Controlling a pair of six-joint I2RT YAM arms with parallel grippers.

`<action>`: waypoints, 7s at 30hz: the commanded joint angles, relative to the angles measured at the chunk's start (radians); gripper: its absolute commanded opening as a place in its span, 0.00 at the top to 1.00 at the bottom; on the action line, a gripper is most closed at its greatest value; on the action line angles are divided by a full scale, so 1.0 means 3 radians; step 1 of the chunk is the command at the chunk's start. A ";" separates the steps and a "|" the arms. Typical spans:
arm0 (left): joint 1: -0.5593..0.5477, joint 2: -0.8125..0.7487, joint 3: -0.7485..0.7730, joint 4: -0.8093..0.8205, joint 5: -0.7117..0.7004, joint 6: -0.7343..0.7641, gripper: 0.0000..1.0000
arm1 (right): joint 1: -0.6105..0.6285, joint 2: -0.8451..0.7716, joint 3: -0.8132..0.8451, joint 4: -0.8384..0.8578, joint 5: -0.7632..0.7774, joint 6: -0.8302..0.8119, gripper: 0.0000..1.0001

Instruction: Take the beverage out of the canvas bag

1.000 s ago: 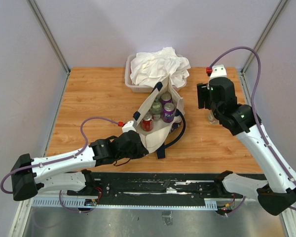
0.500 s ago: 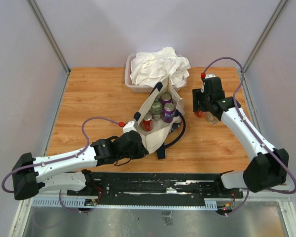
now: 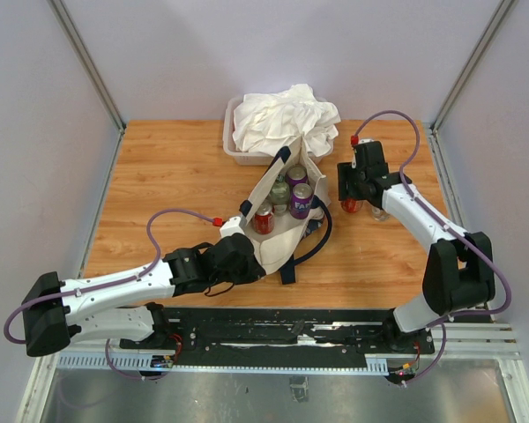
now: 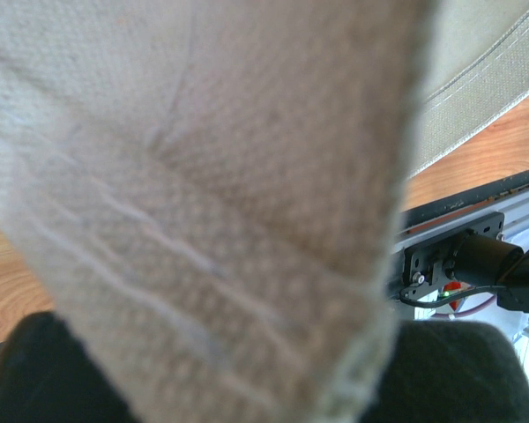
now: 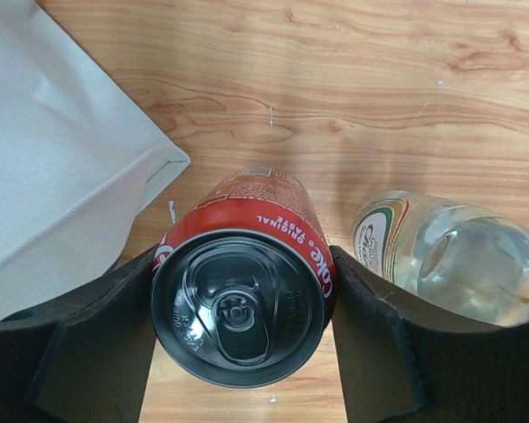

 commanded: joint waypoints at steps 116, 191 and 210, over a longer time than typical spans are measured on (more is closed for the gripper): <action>-0.0011 -0.0222 -0.0192 -0.0041 -0.0007 -0.0108 1.00 | 0.1070 0.0868 0.1246 -0.1096 -0.0023 -0.0359 0.00; -0.0007 -0.0151 -0.0175 -0.0013 0.0009 -0.0116 1.00 | 0.1556 0.0283 0.2282 -0.1333 0.0107 -0.0868 0.99; -0.0011 -0.0200 -0.0199 0.0000 -0.0008 -0.0120 1.00 | 0.1410 -0.1014 0.1761 -0.1626 0.1371 -0.0582 0.99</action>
